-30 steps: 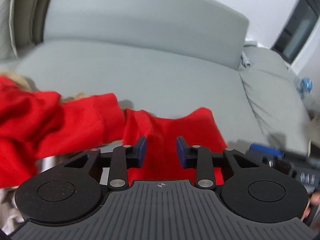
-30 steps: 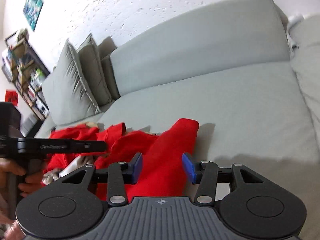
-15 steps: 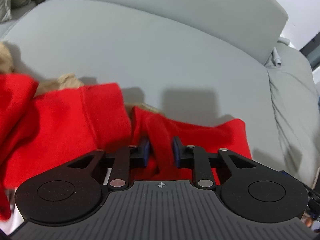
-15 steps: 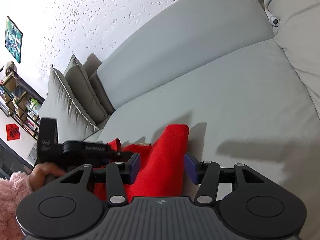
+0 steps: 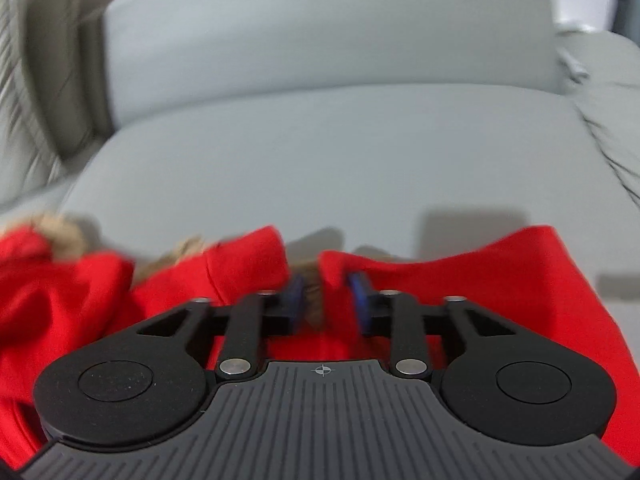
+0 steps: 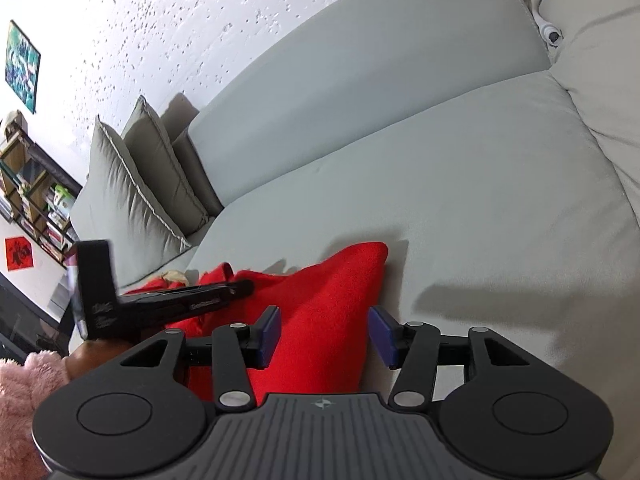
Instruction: Fold clothes
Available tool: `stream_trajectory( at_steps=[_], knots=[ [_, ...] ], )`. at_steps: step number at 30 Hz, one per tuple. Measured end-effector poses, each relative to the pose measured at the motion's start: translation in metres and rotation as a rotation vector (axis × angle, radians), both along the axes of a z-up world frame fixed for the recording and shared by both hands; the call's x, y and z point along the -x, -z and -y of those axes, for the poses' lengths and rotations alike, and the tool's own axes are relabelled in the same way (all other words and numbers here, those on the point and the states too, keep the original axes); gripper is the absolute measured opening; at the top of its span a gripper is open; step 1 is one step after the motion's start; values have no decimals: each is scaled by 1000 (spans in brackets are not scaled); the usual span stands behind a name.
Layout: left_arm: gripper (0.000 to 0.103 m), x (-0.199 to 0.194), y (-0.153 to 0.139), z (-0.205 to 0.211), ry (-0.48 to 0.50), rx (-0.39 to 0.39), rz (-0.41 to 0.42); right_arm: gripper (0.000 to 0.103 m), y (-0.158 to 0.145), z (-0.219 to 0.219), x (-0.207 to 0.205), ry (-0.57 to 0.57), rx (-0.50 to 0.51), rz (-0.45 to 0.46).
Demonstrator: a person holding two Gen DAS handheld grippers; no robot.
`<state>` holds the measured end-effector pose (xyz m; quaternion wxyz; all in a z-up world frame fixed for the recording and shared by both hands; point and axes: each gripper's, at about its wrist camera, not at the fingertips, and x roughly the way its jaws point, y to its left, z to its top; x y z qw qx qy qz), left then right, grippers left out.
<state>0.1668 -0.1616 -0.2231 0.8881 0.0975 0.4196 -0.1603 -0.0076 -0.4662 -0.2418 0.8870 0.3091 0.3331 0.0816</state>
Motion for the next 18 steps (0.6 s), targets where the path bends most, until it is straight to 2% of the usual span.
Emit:
stream_trajectory(
  at_steps=[1, 3, 5, 7, 8, 9, 10, 11, 13, 15, 17, 18],
  knots=[
    [42, 2, -9, -5, -26, 36, 4, 55, -1, 1, 0, 4, -2, 4],
    [60, 12, -28, -15, -64, 76, 58, 57, -2, 3, 1, 11, -16, 16],
    [62, 28, -51, -27, -93, 117, 139, 57, -4, 6, 0, 24, -35, 33],
    [56, 37, -57, -26, -65, 148, 145, 56, -6, 4, -3, 15, -41, 52],
    [45, 43, -59, -25, -22, 165, 134, 54, -7, -1, -9, -14, -24, 69],
    [26, 48, -58, -21, 32, 168, 107, 44, -8, -6, -15, -45, -6, 88],
    [16, 53, -51, -11, 108, 142, 53, 31, -9, -12, -22, -77, 13, 106],
    [9, 58, -41, -2, 164, 101, 15, 26, -8, -22, -31, -132, 50, 118],
    [8, 62, -27, 7, 179, 35, 16, 24, 0, -40, -43, -206, 94, 104],
    [8, 53, -12, 9, 127, 12, 1, 24, 6, -52, -50, -242, 122, 79],
    [5, 34, 8, 6, 51, -13, -55, 25, 14, -58, -56, -244, 173, 42],
    [6, 26, 16, 3, 17, -10, -87, 21, 21, -59, -60, -234, 210, 12]
  ],
)
